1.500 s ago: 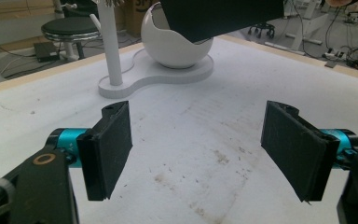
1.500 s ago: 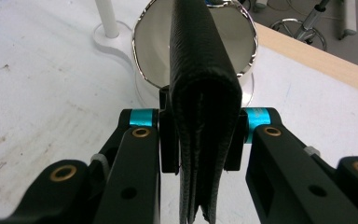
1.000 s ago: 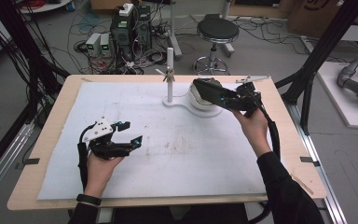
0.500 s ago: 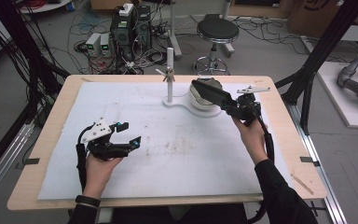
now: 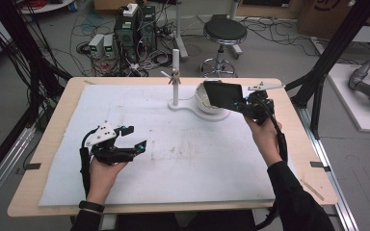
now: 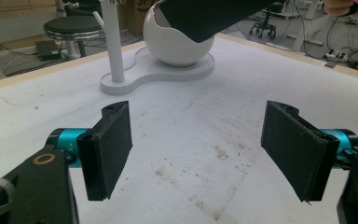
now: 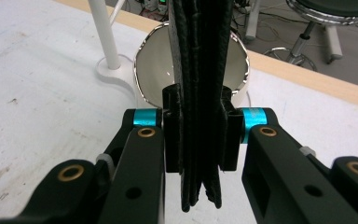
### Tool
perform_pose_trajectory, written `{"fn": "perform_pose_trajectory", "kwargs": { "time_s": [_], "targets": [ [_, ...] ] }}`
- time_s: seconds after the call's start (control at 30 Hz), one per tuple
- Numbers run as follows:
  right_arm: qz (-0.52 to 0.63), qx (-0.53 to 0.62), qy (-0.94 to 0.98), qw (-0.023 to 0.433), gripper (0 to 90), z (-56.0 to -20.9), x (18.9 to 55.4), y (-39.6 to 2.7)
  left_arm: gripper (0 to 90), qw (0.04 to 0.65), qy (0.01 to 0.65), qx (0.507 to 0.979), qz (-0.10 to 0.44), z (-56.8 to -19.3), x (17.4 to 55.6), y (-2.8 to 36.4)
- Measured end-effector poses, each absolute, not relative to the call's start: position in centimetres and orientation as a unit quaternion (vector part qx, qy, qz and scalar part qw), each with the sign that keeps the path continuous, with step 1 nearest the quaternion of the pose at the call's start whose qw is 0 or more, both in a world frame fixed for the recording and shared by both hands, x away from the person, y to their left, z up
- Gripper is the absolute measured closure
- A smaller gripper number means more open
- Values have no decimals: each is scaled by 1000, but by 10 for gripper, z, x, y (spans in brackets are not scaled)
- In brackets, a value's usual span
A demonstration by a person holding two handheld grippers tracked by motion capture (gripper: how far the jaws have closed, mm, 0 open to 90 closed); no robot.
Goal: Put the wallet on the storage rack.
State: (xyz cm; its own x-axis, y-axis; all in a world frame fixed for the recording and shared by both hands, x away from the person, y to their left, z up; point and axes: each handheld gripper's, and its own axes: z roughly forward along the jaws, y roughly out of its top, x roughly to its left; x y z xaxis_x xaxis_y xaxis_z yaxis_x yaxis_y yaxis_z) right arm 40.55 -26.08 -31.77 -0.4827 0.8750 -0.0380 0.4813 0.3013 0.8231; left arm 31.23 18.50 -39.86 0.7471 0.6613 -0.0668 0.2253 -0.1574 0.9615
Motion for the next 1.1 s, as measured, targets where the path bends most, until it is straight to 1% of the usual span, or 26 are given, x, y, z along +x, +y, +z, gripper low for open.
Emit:
{"fn": "perform_pose_trajectory", "kwargs": {
  "time_s": [0.23,0.73,0.83,0.9,1.0,1.1],
  "targets": [
    [390,447,763,256,776,-314,413,-256,245,575,299,737,189,-398,312,184],
    [377,450,761,276,755,-323,422,-239,245,576,301,736,190,-398,310,188],
    [372,451,762,279,698,-323,422,-239,246,575,300,737,191,-398,310,187],
    [372,450,763,278,690,-324,421,-240,246,575,300,737,191,-398,310,187],
    [372,446,766,276,640,-323,419,-238,245,575,301,737,190,-398,309,187],
    [368,438,771,279,638,-323,417,-235,245,575,301,737,190,-398,309,187]
  ]
}}
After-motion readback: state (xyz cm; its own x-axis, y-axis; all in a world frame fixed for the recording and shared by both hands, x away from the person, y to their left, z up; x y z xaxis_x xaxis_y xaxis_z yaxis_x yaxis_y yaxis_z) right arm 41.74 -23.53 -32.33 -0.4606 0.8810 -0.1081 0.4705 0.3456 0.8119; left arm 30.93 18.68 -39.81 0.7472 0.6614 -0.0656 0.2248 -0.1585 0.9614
